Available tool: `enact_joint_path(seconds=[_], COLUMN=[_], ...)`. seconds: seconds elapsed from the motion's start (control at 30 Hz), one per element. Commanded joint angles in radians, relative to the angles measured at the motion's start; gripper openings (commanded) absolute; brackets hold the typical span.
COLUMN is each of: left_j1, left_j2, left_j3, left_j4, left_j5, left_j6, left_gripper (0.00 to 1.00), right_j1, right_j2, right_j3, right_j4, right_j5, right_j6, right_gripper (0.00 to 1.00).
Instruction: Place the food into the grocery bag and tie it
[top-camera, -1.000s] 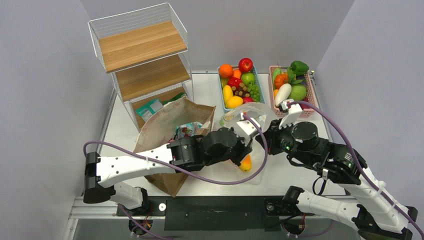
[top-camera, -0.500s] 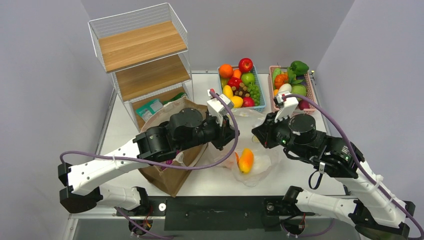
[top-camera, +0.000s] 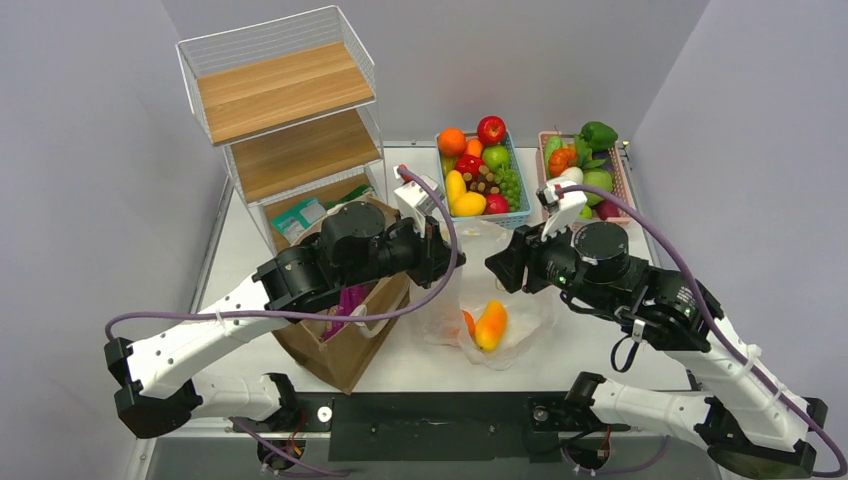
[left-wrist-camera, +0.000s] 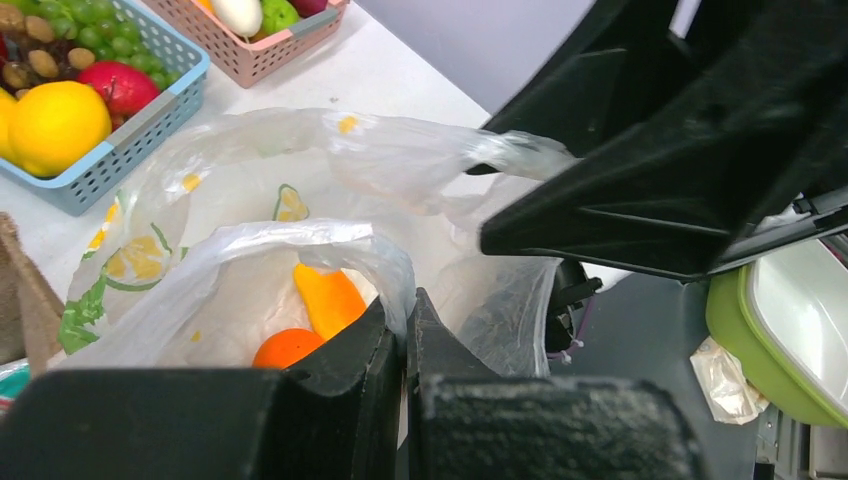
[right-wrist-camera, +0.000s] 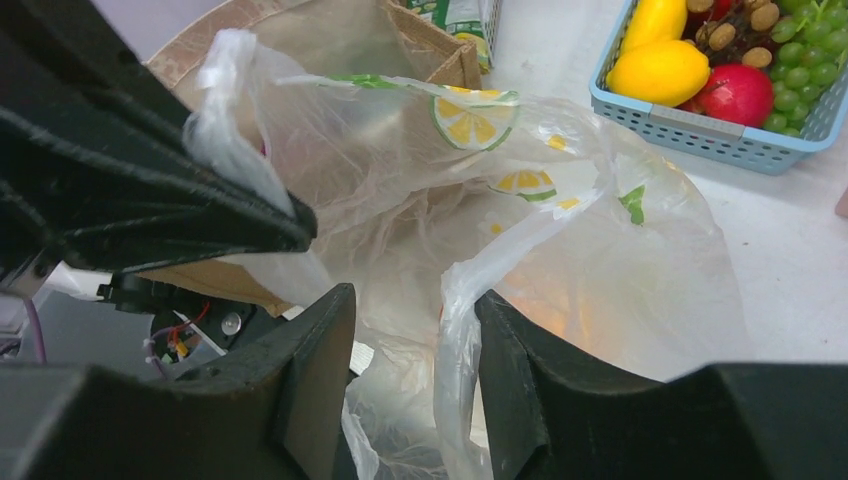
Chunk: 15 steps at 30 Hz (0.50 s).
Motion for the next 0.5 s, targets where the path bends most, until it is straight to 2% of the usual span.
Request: enact_joint_path(seconds=[0.0,0.27,0.47], left_j1=[0.045,0.065,0.069], left_j2=[-0.023,-0.014,-0.032], left_j3=[-0.004,-0.006,-0.016], left_j4=[0.054,0.104,0.107], left_j5=[0.079,0.261,0.281], left_j6=[-0.021,-0.014,-0.003], left_gripper=[0.00,0.00,0.00], right_j1=[0.003,0.003,0.003], right_j2=[0.000,0.041,0.076], right_j3=[0.068,0.092,0.098], right_j4=[0.046,0.104,0.112], right_j5=[-0.031,-0.103,-0.155], right_j6=[-0.035,-0.050,-0.063], right_gripper=[0.43,0.44,0.44])
